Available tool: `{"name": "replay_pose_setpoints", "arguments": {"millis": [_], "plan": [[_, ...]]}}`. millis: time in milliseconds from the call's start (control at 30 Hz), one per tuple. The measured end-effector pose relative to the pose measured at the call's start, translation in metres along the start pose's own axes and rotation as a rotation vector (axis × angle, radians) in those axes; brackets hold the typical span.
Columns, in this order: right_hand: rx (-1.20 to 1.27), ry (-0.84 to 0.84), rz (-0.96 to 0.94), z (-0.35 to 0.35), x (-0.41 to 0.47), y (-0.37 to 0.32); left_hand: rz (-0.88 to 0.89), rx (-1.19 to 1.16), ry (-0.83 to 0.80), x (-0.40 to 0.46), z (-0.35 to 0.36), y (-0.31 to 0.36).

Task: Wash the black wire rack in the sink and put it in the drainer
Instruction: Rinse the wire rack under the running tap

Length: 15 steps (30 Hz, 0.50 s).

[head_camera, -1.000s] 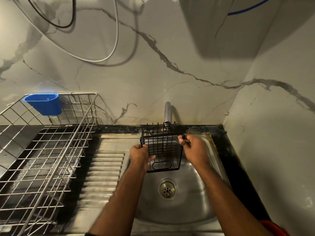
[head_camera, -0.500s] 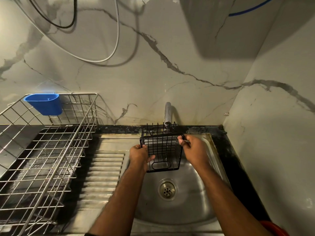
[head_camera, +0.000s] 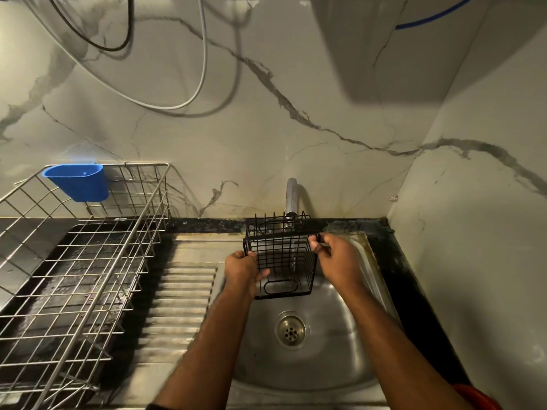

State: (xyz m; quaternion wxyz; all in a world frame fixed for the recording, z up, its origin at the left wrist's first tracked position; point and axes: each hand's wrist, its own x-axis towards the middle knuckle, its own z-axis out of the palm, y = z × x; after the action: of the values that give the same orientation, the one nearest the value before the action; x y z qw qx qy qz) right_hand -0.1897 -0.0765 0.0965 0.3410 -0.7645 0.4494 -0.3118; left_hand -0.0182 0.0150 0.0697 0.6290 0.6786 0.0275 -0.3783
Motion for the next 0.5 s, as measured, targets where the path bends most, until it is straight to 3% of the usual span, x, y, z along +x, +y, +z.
{"name": "replay_pose_setpoints", "arguments": {"millis": [500], "plan": [[-0.008, 0.005, -0.001, -0.0043, -0.0021, -0.0012, -0.011, -0.004, -0.016, -0.0030, 0.0030, -0.0010]]}}
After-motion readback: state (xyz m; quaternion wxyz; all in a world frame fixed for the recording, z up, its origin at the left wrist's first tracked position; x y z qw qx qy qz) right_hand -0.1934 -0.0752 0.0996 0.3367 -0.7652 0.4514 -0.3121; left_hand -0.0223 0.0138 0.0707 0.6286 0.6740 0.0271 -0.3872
